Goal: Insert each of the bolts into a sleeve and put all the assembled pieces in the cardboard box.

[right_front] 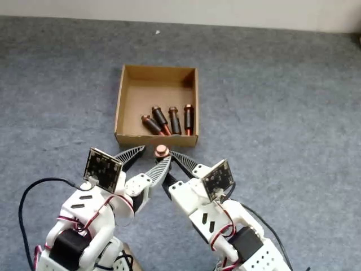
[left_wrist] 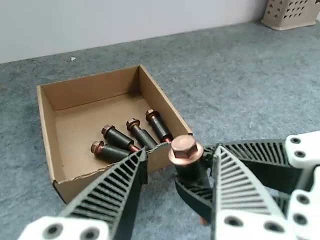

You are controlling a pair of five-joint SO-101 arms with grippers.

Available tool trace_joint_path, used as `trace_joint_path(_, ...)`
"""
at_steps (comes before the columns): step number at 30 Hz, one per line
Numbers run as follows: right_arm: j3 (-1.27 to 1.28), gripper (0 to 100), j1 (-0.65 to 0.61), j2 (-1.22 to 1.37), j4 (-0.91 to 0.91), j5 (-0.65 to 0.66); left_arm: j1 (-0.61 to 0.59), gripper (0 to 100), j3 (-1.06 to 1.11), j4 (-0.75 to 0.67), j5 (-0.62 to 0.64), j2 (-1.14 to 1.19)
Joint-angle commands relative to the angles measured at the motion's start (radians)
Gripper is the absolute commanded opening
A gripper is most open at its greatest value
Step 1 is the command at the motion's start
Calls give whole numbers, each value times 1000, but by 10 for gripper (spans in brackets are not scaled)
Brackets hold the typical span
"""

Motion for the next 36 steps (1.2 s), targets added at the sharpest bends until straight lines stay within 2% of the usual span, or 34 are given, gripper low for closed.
trace_joint_path(1,93,5,44,-30,-31,-11,-5,228,-44,15,-2,-10)
trace_joint_path(4,93,5,114,-30,-31,-11,-28,228,-54,20,-2,-10)
trace_joint_path(9,93,5,237,-27,-25,-12,-213,171,-56,15,38,-8)
trace_joint_path(14,88,5,331,-25,-31,-12,-288,109,25,-100,40,-8)
trace_joint_path(20,-27,5,285,-21,-102,2,-306,98,120,-221,40,-8)
trace_joint_path(26,-54,5,197,-7,-323,189,-305,98,124,-219,40,-8)
trace_joint_path(29,-61,5,182,97,-389,241,-305,98,137,-224,40,-8)
trace_joint_path(36,-174,5,191,521,-611,247,-305,98,142,-226,40,-8)
